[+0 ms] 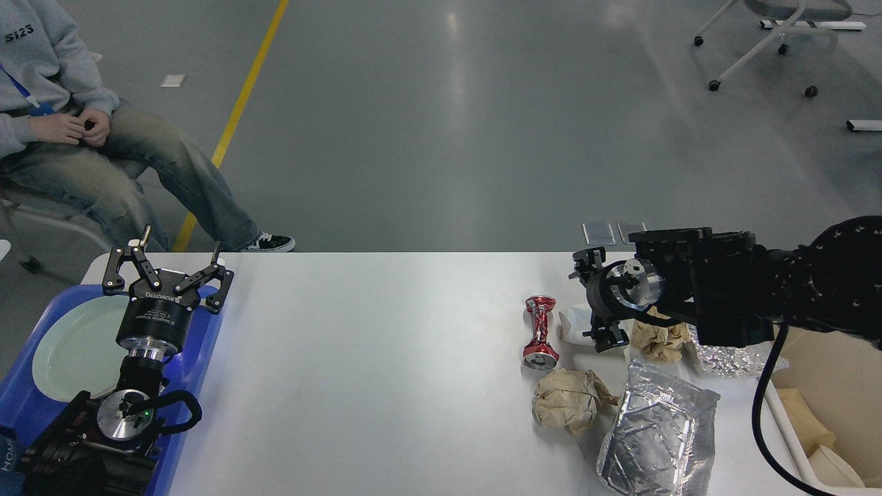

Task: Tidy desktop
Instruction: 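Grasp the white cup with the right gripper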

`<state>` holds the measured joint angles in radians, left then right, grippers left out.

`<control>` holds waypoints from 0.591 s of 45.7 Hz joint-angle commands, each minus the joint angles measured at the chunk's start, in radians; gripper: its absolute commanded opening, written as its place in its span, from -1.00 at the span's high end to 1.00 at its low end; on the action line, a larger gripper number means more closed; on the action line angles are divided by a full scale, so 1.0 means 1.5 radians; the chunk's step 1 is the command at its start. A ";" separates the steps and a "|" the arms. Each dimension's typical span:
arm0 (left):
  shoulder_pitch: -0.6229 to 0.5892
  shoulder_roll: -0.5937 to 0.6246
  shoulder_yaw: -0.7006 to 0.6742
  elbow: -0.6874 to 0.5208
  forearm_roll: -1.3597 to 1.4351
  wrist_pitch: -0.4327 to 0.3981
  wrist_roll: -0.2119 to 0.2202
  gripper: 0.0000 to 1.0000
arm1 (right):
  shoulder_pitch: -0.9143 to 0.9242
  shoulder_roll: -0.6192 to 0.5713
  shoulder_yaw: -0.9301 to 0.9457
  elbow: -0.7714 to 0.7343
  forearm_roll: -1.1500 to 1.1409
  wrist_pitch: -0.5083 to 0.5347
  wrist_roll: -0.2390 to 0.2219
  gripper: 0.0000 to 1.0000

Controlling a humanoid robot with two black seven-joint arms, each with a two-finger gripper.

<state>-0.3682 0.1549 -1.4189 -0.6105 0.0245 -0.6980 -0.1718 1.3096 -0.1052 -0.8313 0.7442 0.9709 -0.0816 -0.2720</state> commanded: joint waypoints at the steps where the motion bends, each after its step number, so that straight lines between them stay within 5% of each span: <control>1: 0.000 0.000 0.000 0.000 0.000 0.000 0.000 -0.93 | -0.053 0.036 -0.003 -0.079 -0.003 0.001 -0.006 -1.00; 27: 0.000 0.000 0.000 0.000 -0.001 0.000 0.000 -0.93 | -0.158 0.087 0.022 -0.233 -0.068 0.001 -0.024 -0.94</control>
<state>-0.3682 0.1549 -1.4189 -0.6103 0.0245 -0.6980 -0.1718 1.0890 0.0119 -0.8012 0.4091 0.8897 -0.0797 -0.3083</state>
